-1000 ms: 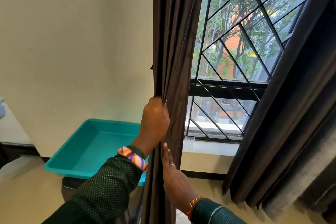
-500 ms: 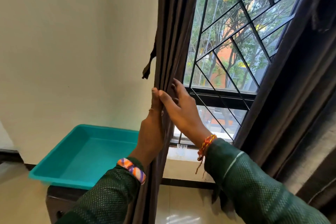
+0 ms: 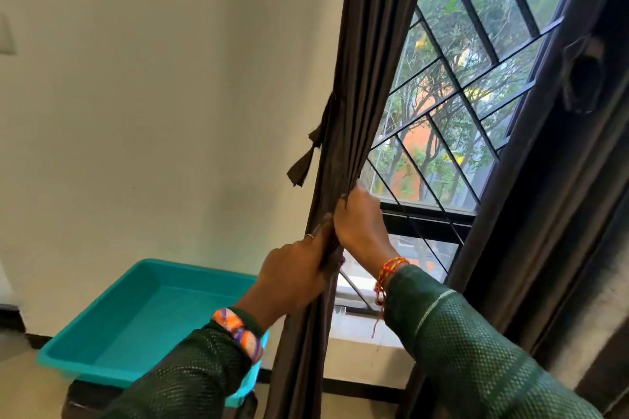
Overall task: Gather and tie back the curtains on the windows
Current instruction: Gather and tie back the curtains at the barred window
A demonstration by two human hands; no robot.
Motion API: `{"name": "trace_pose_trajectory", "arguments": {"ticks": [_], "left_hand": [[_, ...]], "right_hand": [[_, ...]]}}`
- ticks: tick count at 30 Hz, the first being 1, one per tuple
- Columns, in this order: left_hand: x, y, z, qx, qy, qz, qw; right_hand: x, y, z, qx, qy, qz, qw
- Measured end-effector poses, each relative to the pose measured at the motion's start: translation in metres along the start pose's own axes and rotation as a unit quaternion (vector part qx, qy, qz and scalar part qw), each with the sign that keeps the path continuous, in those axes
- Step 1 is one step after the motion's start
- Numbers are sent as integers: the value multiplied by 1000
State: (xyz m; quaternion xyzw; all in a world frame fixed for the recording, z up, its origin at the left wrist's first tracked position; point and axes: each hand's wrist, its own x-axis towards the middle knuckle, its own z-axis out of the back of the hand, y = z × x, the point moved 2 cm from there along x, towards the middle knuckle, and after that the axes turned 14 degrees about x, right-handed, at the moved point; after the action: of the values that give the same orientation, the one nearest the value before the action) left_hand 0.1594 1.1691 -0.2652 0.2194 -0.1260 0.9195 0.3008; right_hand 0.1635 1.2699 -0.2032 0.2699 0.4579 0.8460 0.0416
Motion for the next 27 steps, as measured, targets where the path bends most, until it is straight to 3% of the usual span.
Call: {"name": "trace_pose_trajectory", "arguments": {"ticks": [3, 6, 8, 15, 19, 24, 27], "left_hand": [[23, 23, 30, -61, -7, 55, 997], [56, 42, 67, -155, -154, 144, 965], [77, 43, 87, -167, -181, 149, 958], [121, 23, 101, -187, -59, 84, 977], [132, 29, 111, -139, -104, 120, 977], [126, 18, 131, -262, -74, 144, 952], [116, -5, 138, -296, 24, 120, 947]], "right_hand": [[4, -5, 14, -35, 12, 5, 999], [8, -12, 21, -46, 22, 1, 999], [8, -12, 23, -53, 28, 2, 998], [3, -4, 17, -76, 47, 32, 995], [0, -2, 18, -89, 43, 36, 994], [-2, 0, 18, -120, 37, 30, 992], [-5, 5, 8, -135, 36, 40, 989]]}}
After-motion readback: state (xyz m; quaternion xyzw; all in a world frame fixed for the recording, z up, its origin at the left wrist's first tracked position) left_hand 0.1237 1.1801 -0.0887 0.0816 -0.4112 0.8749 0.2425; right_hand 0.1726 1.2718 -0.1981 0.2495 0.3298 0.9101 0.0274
